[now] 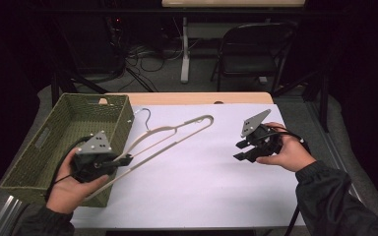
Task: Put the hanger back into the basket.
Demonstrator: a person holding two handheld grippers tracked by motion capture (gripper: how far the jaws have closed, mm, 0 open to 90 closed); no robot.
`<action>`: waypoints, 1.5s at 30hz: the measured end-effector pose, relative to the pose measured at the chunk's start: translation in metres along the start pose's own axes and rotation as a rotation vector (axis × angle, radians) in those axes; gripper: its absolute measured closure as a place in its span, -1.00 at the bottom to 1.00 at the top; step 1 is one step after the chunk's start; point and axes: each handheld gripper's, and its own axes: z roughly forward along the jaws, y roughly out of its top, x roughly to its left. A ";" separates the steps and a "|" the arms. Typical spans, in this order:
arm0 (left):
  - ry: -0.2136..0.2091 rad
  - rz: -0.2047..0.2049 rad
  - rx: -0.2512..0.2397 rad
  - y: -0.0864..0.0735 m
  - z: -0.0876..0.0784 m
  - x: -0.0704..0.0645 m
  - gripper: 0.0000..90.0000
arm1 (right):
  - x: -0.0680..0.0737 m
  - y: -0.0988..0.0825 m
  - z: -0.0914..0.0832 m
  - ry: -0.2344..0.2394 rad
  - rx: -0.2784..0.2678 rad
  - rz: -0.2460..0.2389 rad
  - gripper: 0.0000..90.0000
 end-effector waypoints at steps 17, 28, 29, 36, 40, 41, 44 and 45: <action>0.154 -0.126 0.006 -0.037 -0.055 0.098 0.94 | 0.000 -0.020 0.009 -0.041 0.018 0.081 0.24; 0.198 -0.130 0.034 -0.073 -0.075 0.145 0.94 | 0.000 -0.023 0.014 -0.023 0.035 0.084 0.25; 0.201 -0.132 0.037 -0.077 -0.076 0.147 0.94 | 0.000 -0.023 0.013 -0.012 0.053 0.087 0.25; 0.212 -0.180 0.040 -0.107 -0.089 0.160 0.94 | 0.001 -0.026 0.022 -0.018 0.025 0.096 0.25; 0.213 -0.189 0.044 -0.115 -0.091 0.164 0.94 | 0.001 -0.026 0.024 -0.008 0.050 0.099 0.25; 0.209 -0.192 0.050 -0.117 -0.090 0.165 0.94 | 0.001 -0.025 0.025 -0.012 0.055 0.096 0.25; 0.213 -0.206 0.045 -0.121 -0.088 0.168 0.94 | 0.003 -0.024 0.028 -0.002 0.058 0.096 0.25; 0.213 -0.215 0.041 -0.123 -0.088 0.170 0.94 | 0.003 -0.024 0.028 0.001 0.061 0.095 0.25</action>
